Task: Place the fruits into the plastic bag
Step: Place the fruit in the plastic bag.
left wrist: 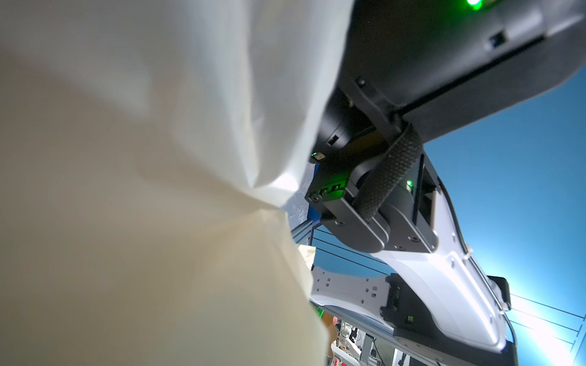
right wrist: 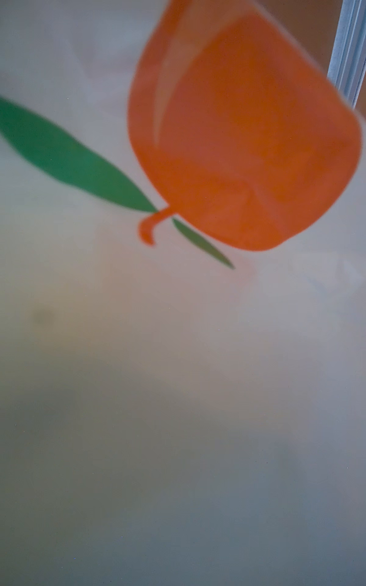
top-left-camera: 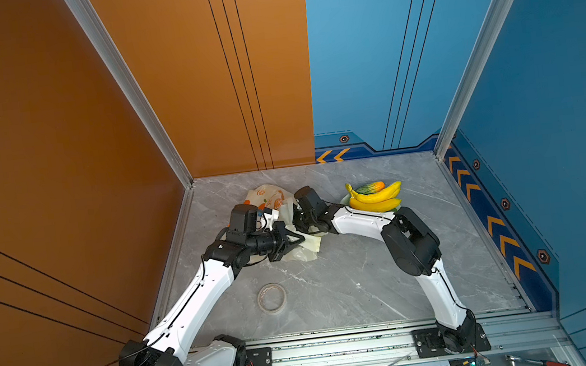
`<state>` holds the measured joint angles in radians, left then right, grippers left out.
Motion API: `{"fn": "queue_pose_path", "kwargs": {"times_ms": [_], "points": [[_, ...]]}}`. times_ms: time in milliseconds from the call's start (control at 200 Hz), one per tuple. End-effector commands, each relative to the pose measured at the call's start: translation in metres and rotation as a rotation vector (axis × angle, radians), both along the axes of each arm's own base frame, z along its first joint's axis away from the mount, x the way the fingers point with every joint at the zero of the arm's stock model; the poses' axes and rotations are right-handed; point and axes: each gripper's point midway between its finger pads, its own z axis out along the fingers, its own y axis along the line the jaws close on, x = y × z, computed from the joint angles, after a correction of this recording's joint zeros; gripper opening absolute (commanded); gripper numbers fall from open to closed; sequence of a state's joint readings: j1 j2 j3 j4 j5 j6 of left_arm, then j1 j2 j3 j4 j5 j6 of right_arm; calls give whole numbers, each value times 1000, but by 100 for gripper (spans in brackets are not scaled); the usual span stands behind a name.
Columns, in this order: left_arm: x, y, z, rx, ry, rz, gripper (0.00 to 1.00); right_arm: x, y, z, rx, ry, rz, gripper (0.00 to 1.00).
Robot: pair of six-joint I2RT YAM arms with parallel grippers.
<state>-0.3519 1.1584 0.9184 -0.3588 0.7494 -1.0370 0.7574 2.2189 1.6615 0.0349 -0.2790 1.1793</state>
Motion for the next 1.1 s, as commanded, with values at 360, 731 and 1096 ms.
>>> {"fn": "queue_pose_path", "kwargs": {"times_ms": [360,731,1096], "points": [[-6,13,-1,-15,4,-2,0,-10,-7,12,-70,8,21,100],[-6,21,-2,-14,0,9,0,-59,-51,26,-252,86,157,100],[-4,27,-3,-18,-6,24,0,-91,-98,44,-440,111,212,100]]}}
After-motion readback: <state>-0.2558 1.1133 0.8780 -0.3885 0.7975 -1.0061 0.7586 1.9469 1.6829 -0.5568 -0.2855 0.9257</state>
